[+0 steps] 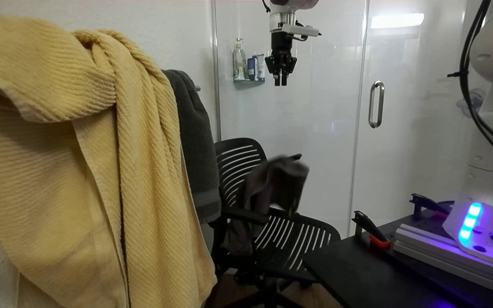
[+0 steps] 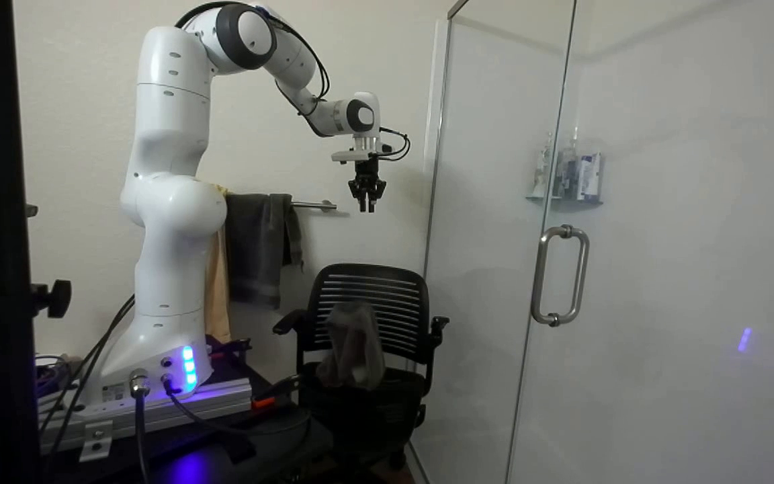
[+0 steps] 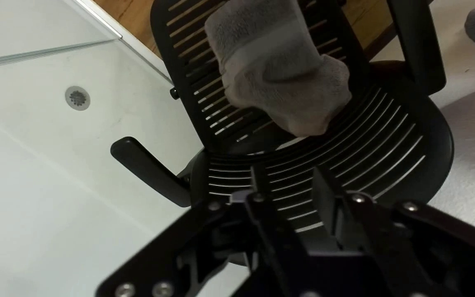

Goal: Remove the towels from the rail and place them on the seat of the black chair

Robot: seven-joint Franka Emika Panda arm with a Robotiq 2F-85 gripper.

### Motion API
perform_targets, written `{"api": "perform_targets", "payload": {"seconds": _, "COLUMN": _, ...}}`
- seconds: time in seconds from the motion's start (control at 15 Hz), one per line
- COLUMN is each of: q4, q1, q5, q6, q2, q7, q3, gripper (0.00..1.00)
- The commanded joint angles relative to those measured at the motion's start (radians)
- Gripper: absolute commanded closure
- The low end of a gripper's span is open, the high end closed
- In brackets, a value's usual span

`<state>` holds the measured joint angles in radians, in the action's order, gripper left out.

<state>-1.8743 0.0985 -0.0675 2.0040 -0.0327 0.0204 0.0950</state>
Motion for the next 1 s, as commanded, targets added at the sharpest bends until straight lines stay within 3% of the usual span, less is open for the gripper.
{"api": "perform_targets", "payload": {"seconds": 0.0, "q4": -0.014, "q1": 0.005, "q5": -0.016, "q6": 0.005, "q2": 0.025, "q7": -0.031, "q3": 0.005, "gripper": 0.34}}
{"api": "perform_targets", "payload": {"seconds": 0.2, "q4": -0.043, "q1": 0.013, "q5": -0.094, "q6": 0.009, "q2": 0.094, "q7": 0.0, "q3": 0.011, "gripper": 0.15}}
{"api": "perform_targets", "payload": {"seconds": 0.33, "q4": -0.057, "q1": 0.008, "q5": -0.062, "q6": 0.012, "q2": 0.148, "q7": 0.021, "q3": 0.006, "gripper": 0.02}}
{"api": "perform_targets", "payload": {"seconds": 0.47, "q4": -0.087, "q1": 0.021, "q5": 0.062, "q6": -0.038, "q2": 0.178, "q7": -0.069, "q3": 0.007, "gripper": 0.0}}
{"api": "perform_targets", "payload": {"seconds": 0.93, "q4": -0.289, "q1": 0.139, "q5": 0.41, "q6": -0.033, "q2": 0.246, "q7": -0.333, "q3": 0.045, "gripper": 0.0}}
